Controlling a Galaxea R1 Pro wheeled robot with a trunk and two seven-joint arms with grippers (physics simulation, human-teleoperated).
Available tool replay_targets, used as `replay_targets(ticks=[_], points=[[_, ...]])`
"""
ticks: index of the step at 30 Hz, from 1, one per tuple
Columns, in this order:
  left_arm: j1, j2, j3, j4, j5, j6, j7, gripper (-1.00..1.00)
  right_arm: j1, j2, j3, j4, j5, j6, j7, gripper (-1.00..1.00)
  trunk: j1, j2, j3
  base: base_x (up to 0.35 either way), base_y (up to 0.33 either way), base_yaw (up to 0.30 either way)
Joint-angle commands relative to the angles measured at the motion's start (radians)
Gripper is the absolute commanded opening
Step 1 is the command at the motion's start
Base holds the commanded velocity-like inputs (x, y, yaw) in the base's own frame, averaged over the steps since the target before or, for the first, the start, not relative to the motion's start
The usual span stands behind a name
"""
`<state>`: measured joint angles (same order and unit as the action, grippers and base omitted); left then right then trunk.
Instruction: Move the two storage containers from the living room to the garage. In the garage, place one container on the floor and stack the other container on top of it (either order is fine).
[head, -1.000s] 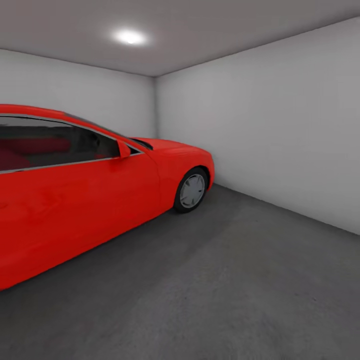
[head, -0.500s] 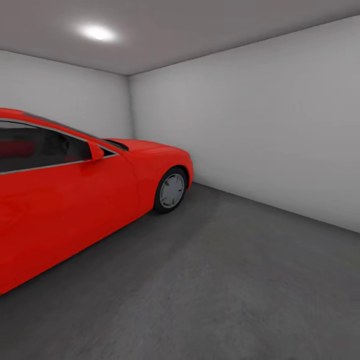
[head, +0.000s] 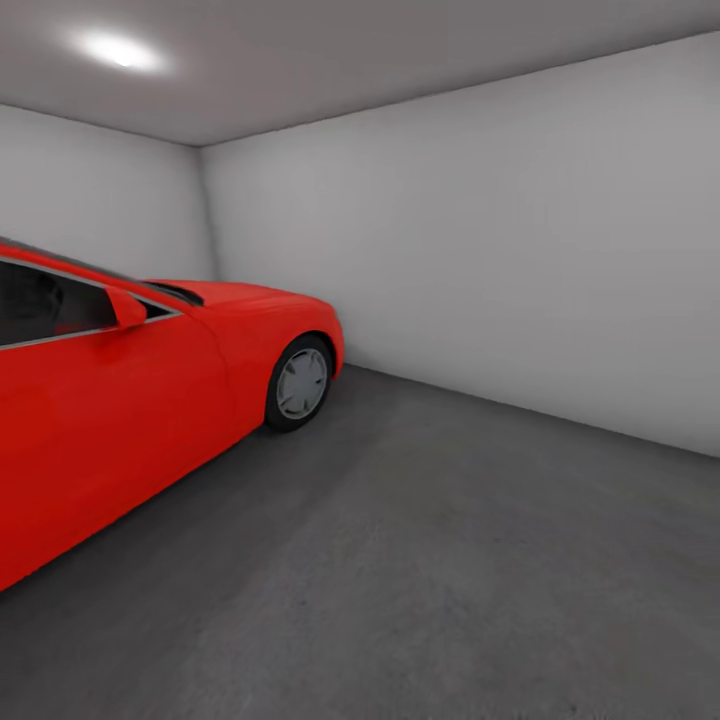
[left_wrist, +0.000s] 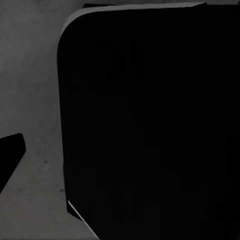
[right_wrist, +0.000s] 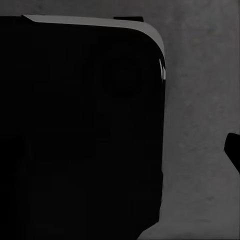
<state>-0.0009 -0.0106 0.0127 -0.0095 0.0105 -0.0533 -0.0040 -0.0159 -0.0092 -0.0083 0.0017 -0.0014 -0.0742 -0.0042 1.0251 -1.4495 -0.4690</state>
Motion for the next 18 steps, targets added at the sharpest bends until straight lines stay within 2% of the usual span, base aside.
replay_targets(ticks=[1, 9, 18], points=[[0.0, 0.0, 0.001, 0.0, 0.006, -0.009, 0.0, 1.0, -0.001, 0.0, -0.001, 0.001, 0.0, -0.004, 0.0, 1.0, 0.0, -0.001, -0.001, 0.0, 0.0, -0.297], [0.0, 0.001, 0.0, 0.0, 0.037, -0.019, -0.001, 1.0, -0.001, 0.0, -0.001, 0.001, 0.0, -0.004, 0.0, 1.0, 0.0, -0.001, -0.001, 0.0, 0.0, -0.297], [0.0, 0.003, -0.001, 0.002, 0.046, -0.019, -0.005, 1.0, -0.001, 0.0, -0.001, 0.001, 0.0, -0.004, 0.001, 1.0, 0.0, -0.001, -0.001, 0.0, 0.0, -0.297]])
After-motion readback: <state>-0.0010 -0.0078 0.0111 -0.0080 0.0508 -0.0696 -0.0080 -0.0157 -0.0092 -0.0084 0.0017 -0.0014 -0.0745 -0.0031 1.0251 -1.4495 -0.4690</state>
